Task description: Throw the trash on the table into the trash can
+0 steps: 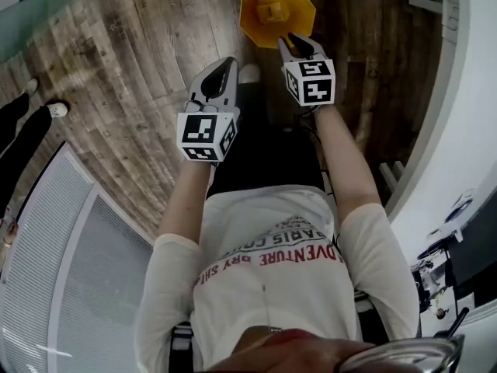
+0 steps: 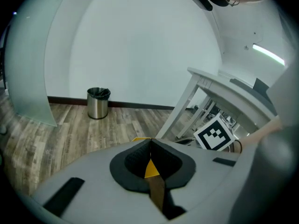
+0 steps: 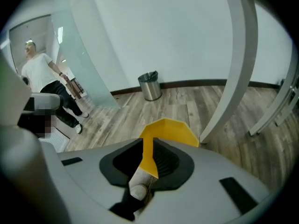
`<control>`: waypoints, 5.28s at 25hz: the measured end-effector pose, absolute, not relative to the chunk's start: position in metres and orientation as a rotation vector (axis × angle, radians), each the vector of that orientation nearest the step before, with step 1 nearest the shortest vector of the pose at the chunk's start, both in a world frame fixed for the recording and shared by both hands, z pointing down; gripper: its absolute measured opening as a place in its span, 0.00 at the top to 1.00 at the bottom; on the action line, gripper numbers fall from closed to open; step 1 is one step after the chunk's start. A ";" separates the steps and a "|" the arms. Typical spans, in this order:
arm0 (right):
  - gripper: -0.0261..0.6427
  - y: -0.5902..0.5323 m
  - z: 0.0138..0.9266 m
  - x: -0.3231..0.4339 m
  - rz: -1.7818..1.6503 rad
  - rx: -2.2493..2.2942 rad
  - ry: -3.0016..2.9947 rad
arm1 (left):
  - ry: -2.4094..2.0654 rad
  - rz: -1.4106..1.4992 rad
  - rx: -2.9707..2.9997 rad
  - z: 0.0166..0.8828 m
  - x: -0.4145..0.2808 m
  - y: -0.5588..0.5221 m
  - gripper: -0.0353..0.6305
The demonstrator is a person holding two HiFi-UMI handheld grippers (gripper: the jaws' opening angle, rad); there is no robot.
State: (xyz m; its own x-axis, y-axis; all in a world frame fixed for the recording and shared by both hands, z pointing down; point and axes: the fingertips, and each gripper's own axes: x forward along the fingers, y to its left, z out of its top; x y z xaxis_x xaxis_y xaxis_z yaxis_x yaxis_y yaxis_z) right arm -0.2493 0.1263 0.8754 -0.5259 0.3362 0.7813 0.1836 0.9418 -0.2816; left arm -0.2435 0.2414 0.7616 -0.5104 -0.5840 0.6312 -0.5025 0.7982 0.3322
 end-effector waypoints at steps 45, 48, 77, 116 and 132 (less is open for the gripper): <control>0.92 -0.210 0.303 0.396 0.364 1.693 -2.391 | -1.298 0.151 2.568 0.271 0.279 -0.213 0.91; 0.92 -0.219 0.308 0.407 0.395 1.744 -2.348 | -1.240 0.193 2.598 0.276 0.290 -0.224 0.91; 0.69 -0.324 0.477 0.347 0.678 1.308 -2.103 | -1.196 0.319 2.360 0.388 0.247 -0.315 0.91; 0.91 -0.226 0.420 0.176 0.472 0.733 -2.430 | -1.752 0.190 1.966 0.386 0.106 -0.152 0.91; 0.91 0.036 0.482 -0.158 0.188 -0.225 -2.376 | -2.239 -0.135 1.096 0.441 -0.174 0.126 0.91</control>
